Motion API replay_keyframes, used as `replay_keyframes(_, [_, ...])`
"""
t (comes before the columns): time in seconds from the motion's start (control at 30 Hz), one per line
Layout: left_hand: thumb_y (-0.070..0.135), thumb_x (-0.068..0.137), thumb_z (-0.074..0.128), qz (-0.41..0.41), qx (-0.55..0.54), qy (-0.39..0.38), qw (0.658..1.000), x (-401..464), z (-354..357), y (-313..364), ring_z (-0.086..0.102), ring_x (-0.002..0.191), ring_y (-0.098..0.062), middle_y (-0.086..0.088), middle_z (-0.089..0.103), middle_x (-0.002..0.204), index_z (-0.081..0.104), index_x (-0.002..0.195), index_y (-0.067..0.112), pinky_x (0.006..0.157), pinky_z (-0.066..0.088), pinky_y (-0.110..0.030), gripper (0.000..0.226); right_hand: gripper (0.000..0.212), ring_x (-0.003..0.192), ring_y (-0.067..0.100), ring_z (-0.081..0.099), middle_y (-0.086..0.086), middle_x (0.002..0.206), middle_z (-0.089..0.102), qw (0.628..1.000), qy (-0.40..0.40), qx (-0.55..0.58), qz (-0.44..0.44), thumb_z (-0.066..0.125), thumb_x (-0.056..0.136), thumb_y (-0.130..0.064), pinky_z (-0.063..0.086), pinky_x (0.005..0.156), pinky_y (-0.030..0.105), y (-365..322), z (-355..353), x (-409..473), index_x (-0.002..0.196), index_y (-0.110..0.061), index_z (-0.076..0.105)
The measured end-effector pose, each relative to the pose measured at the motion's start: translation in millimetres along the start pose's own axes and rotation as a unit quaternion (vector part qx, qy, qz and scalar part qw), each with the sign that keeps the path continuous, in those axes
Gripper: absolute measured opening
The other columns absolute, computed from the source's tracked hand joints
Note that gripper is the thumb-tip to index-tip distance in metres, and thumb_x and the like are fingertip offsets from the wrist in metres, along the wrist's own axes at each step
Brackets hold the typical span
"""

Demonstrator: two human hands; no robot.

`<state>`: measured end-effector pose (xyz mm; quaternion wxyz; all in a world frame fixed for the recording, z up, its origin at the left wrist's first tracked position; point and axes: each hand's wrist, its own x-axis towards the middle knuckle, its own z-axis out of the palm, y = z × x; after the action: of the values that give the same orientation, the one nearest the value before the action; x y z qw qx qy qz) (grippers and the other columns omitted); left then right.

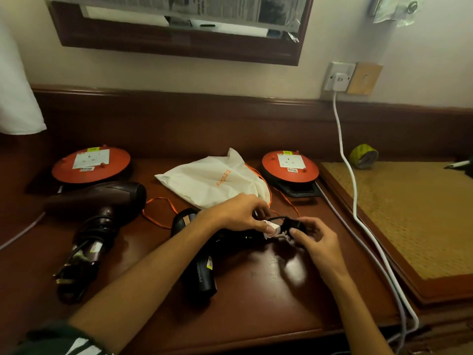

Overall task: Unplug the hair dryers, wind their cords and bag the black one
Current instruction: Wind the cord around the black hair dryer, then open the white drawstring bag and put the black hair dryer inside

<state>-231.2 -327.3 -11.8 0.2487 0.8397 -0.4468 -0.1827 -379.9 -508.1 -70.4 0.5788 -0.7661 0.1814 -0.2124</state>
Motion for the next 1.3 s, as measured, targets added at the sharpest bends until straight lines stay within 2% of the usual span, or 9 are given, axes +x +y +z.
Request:
replay_keyframes(0.13, [0.052, 0.088, 0.074, -0.024, -0.030, 0.179, 0.983, -58, -20, 5, 0.059, 0.118, -0.013, 0.007, 0.068, 0.127, 0.068, 0.127, 0.023, 0.102, 0.049, -0.034, 0.049, 0.036, 0.112, 0.005, 0.056, -0.013, 0.116, 0.062, 0.969, -0.019, -0.178, -0.167, 0.079, 0.083, -0.023, 0.045, 0.093, 0.023, -21, 8, -8, 0.116, -0.027, 0.066])
replay_keyframes(0.23, [0.061, 0.090, 0.065, -0.181, 0.057, 0.246, 0.950, -103, -10, -10, 0.041, 0.137, -0.025, 0.002, 0.049, 0.150, 0.045, 0.149, 0.026, 0.112, 0.038, -0.040, 0.072, 0.041, 0.121, 0.014, 0.052, -0.011, 0.121, 0.063, 0.900, -0.078, -0.314, -0.293, 0.073, 0.084, -0.036, 0.038, 0.104, 0.033, -45, 33, -5, 0.122, -0.025, 0.064])
replay_keyframes(0.37, [0.072, 0.086, 0.061, -0.333, -0.048, 0.232, 0.913, -131, 19, -24, 0.044, 0.140, -0.038, -0.014, 0.042, 0.157, 0.017, 0.160, 0.020, 0.110, 0.041, -0.048, 0.101, 0.064, 0.120, 0.023, 0.050, -0.005, 0.132, 0.051, 0.811, -0.252, -0.485, -0.209, 0.069, 0.088, -0.050, 0.039, 0.100, 0.035, -63, 68, 12, 0.143, -0.027, 0.047])
replay_keyframes(0.53, [0.064, 0.083, 0.073, -0.334, -0.124, 0.272, 0.894, -128, 17, -30, 0.063, 0.112, -0.036, -0.015, 0.061, 0.125, 0.031, 0.118, 0.017, 0.086, 0.052, -0.041, 0.072, 0.071, 0.112, 0.025, 0.057, -0.002, 0.127, 0.050, 0.774, -0.320, -0.513, -0.188, 0.072, 0.084, -0.054, 0.051, 0.087, 0.042, -73, 78, 25, 0.144, -0.030, 0.044])
replay_keyframes(0.63, [0.059, 0.078, 0.080, -0.305, -0.098, 0.247, 0.915, -120, -1, -29, 0.062, 0.115, -0.031, -0.010, 0.060, 0.126, 0.043, 0.124, 0.012, 0.081, 0.048, -0.035, 0.075, 0.080, 0.121, 0.022, 0.056, -0.003, 0.136, 0.056, 0.784, -0.352, -0.485, -0.162, 0.074, 0.079, -0.057, 0.050, 0.099, 0.042, -74, 69, 24, 0.147, -0.038, 0.037])
replay_keyframes(0.73, [0.060, 0.070, 0.086, -0.240, -0.070, 0.218, 0.943, -100, -27, -20, 0.066, 0.094, -0.016, 0.000, 0.069, 0.102, 0.060, 0.109, 0.015, 0.070, 0.052, -0.030, 0.065, 0.060, 0.095, 0.014, 0.066, -0.008, 0.110, 0.067, 0.832, -0.347, -0.402, -0.160, 0.074, 0.076, -0.052, 0.058, 0.083, 0.043, -67, 54, 13, 0.129, -0.037, 0.050])
replay_keyframes(0.93, [0.064, 0.070, 0.084, -0.086, -0.053, 0.218, 0.971, -37, -43, 30, 0.067, 0.087, -0.006, 0.006, 0.074, 0.095, 0.073, 0.104, 0.021, 0.069, 0.050, -0.021, 0.056, 0.042, 0.080, 0.012, 0.072, -0.005, 0.092, 0.073, 0.962, -0.134, -0.197, -0.130, 0.081, 0.072, -0.042, 0.060, 0.072, 0.046, -46, 3, -12, 0.108, -0.025, 0.067])
replay_keyframes(1.13, [0.046, 0.104, 0.054, -0.085, -0.140, 0.290, 0.943, 15, -5, 22, 0.066, 0.104, -0.019, -0.006, 0.074, 0.113, 0.071, 0.115, 0.010, 0.083, 0.045, -0.029, 0.041, 0.027, 0.074, 0.005, 0.073, -0.006, 0.085, 0.074, 0.981, 0.000, -0.181, -0.062, 0.086, 0.078, -0.025, 0.063, 0.071, 0.041, -26, -46, -20, 0.097, -0.027, 0.067])
replay_keyframes(1.3, [0.034, 0.093, 0.072, -0.130, -0.069, 0.216, 0.965, 13, 41, -22, 0.067, 0.116, -0.027, -0.009, 0.073, 0.124, 0.069, 0.128, 0.014, 0.099, 0.053, -0.039, 0.041, 0.031, 0.072, 0.009, 0.071, -0.003, 0.084, 0.074, 0.969, 0.042, -0.242, 0.010, 0.086, 0.073, -0.030, 0.060, 0.067, 0.037, -14, -60, -9, 0.096, -0.019, 0.068])
